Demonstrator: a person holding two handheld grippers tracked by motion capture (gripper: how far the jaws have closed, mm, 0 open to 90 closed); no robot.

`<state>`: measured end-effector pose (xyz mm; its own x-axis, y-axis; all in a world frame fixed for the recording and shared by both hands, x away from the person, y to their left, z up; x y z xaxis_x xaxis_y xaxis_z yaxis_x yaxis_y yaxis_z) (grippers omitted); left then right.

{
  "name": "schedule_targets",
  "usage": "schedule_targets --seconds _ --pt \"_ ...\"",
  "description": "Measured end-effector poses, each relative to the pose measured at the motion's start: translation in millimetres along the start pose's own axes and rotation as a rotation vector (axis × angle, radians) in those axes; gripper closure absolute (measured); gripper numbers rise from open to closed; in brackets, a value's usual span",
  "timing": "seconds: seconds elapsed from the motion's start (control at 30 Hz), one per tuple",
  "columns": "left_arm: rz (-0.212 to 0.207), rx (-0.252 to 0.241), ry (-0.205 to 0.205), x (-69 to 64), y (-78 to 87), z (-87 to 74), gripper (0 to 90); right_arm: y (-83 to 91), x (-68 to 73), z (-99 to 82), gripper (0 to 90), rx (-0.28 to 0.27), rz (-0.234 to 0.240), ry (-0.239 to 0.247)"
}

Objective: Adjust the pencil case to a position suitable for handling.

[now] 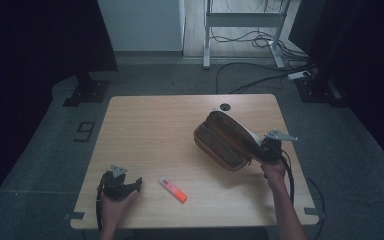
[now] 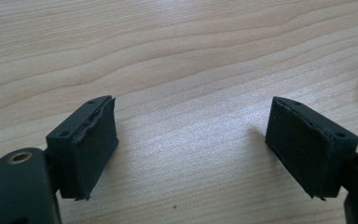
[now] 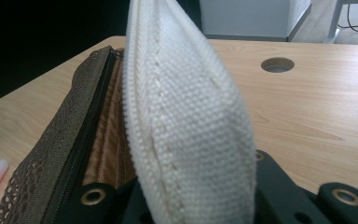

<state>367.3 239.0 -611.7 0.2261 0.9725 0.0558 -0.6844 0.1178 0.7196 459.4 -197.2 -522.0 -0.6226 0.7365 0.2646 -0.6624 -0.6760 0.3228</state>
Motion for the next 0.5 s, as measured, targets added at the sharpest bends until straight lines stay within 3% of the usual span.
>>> schedule_targets --seconds 0.5 --pt "0.0 0.0 0.0 0.0 0.0 0.0 16.4 -10.6 12.1 -5.9 80.8 0.037 0.033 0.034"
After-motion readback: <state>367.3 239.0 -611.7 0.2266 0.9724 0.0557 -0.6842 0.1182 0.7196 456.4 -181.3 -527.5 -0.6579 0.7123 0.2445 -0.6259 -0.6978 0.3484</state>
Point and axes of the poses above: each handheld gripper's, and its own axes: y roughly backward along the jaws, z roughly out of its top, x roughly to its left, the point moved 9 cm from there along -y, roughly forward along the jaws, and after that the axes turned 5 degrees about z, right-handed, at the moved point
